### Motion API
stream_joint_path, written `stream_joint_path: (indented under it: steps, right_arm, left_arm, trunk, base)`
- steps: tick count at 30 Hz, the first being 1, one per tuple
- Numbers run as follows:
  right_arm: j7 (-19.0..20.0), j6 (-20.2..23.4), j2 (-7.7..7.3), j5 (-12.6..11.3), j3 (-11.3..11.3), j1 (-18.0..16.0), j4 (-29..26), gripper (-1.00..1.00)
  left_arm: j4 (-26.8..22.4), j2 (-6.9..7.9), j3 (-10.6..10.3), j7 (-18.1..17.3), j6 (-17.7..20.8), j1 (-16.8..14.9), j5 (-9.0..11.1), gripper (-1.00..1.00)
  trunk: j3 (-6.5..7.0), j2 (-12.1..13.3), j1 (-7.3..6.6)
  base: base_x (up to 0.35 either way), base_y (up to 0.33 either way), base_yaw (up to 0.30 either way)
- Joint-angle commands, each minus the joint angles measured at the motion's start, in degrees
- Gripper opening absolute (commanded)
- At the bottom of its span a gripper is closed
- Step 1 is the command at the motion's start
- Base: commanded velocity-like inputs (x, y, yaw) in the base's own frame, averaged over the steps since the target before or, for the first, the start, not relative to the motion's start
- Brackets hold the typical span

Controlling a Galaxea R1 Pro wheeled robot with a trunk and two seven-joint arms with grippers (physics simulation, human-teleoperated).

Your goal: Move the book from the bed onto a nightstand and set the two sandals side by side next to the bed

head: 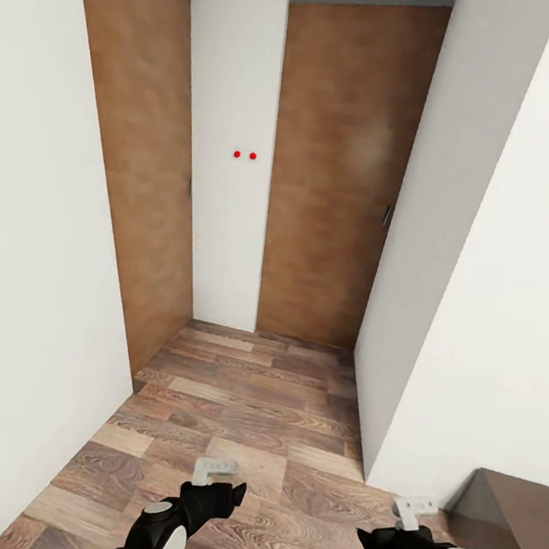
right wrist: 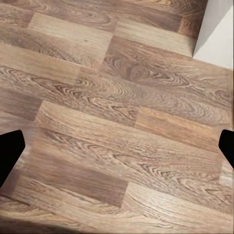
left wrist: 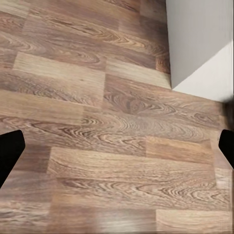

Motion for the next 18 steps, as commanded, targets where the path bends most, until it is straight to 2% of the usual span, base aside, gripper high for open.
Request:
stream_joint_path:
  steps: [1,8,12,18]
  right_arm:
    - [0.2,0.2,-0.01,0.0,0.0,0.0,-0.2,1.0]
    - [0.2,0.0,-0.03,0.0,-0.7,0.1,-1.6,1.0]
    - [0.2,-0.1,0.12,0.0,-3.0,0.2,-2.3,1.0]
    - [0.2,-0.1,0.18,0.0,-4.3,0.2,-2.5,1.0]
  left_arm:
    - [-0.2,0.03,-0.1,0.5,0.2,0.0,0.6,1.0]
    - [-0.4,0.08,-0.2,0.3,0.3,0.2,0.6,1.0]
    - [-0.5,0.13,-0.2,0.3,0.3,0.2,0.6,1.0]
    - [-0.5,0.09,-0.2,0.3,0.3,0.2,0.6,1.0]
  trunk:
    - [-0.06,0.0,-0.01]
    - [-0.06,0.0,-0.01]
    - [-0.06,0.0,-0.01]
    - [-0.06,0.0,-0.01]
  base:
    - [-0.058,0.042,-0.267]
    - [-0.031,0.023,-0.268]
    - [-0.011,0.008,-0.268]
    - [-0.005,0.004,-0.268]
